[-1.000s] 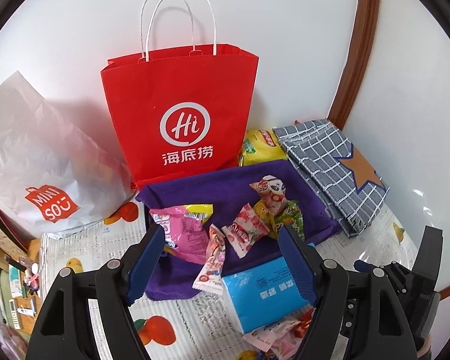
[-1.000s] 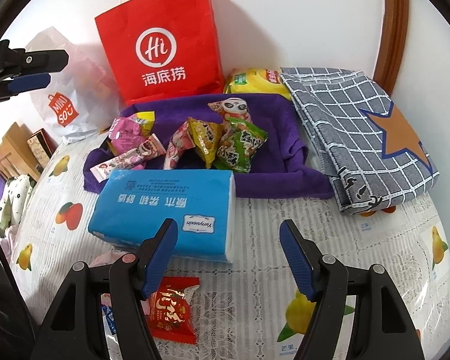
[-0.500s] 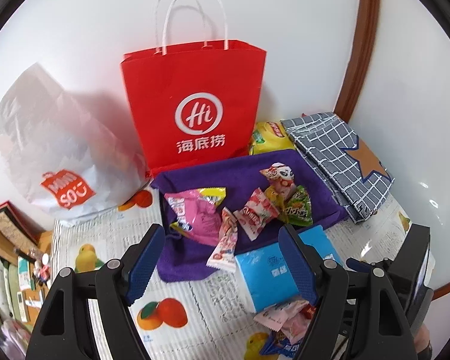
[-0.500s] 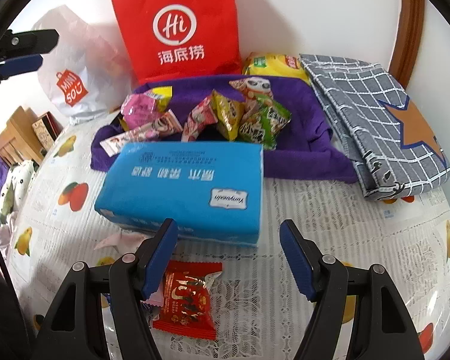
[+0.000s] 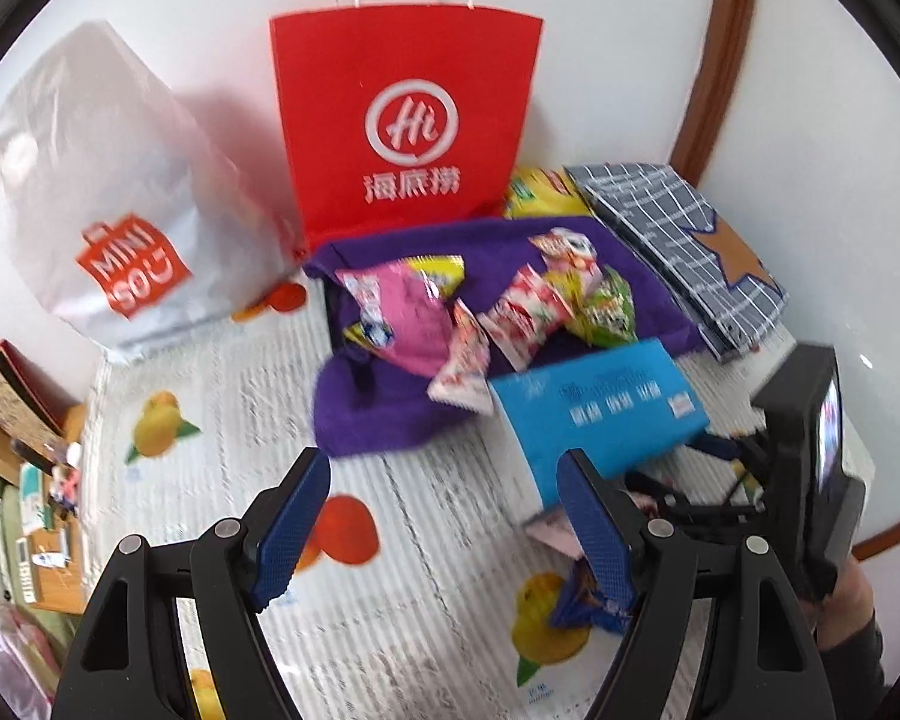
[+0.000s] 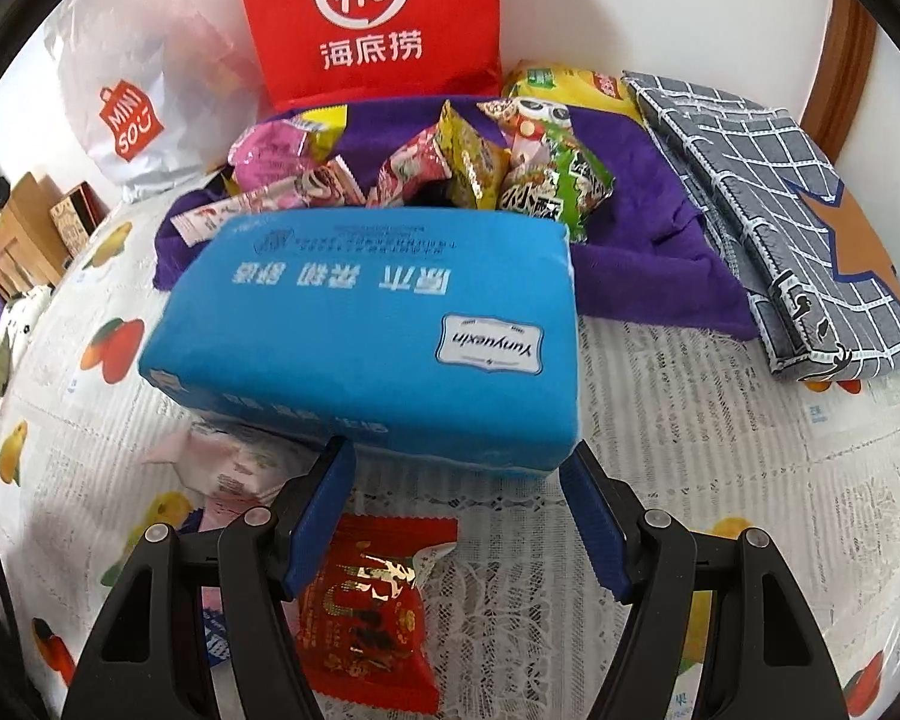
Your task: Organize snacks
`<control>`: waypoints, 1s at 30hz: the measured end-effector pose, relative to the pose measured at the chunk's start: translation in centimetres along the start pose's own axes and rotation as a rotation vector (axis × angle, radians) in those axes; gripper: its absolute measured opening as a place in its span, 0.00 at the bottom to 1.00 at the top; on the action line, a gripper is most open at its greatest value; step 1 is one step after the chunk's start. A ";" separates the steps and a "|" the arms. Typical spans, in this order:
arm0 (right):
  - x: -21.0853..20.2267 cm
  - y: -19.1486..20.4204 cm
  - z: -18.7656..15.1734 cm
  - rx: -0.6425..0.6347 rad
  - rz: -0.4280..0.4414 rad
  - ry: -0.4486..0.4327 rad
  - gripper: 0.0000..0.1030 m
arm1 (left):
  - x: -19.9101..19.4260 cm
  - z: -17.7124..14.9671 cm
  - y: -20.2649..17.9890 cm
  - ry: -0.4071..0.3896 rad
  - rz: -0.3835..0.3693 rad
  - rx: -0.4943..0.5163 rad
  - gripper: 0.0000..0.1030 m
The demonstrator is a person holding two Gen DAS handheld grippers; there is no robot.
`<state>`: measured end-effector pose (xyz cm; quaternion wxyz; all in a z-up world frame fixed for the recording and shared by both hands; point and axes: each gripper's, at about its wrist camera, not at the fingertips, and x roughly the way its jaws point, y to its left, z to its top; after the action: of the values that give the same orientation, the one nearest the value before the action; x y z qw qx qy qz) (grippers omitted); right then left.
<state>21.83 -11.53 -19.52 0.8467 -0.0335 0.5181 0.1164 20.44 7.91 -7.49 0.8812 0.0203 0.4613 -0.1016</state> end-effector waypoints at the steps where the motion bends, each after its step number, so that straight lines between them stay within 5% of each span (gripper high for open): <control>1: 0.1 0.0 -0.1 -0.002 0.002 -0.001 0.68 | 0.2 -0.5 0.0 0.002 -0.007 0.003 0.74; 21: -0.1 0.0 -1.0 -0.033 -0.013 -0.063 0.54 | 5.5 -4.3 -1.3 0.098 -0.156 0.009 0.74; 30: -0.4 -0.5 -1.3 -0.030 0.006 -0.078 0.48 | 6.7 -5.0 -2.2 0.109 -0.160 0.029 0.74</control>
<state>20.69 -12.34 -19.82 0.8653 -0.0401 0.4829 0.1281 19.67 5.29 -15.65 0.8433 0.0018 0.5073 -0.1773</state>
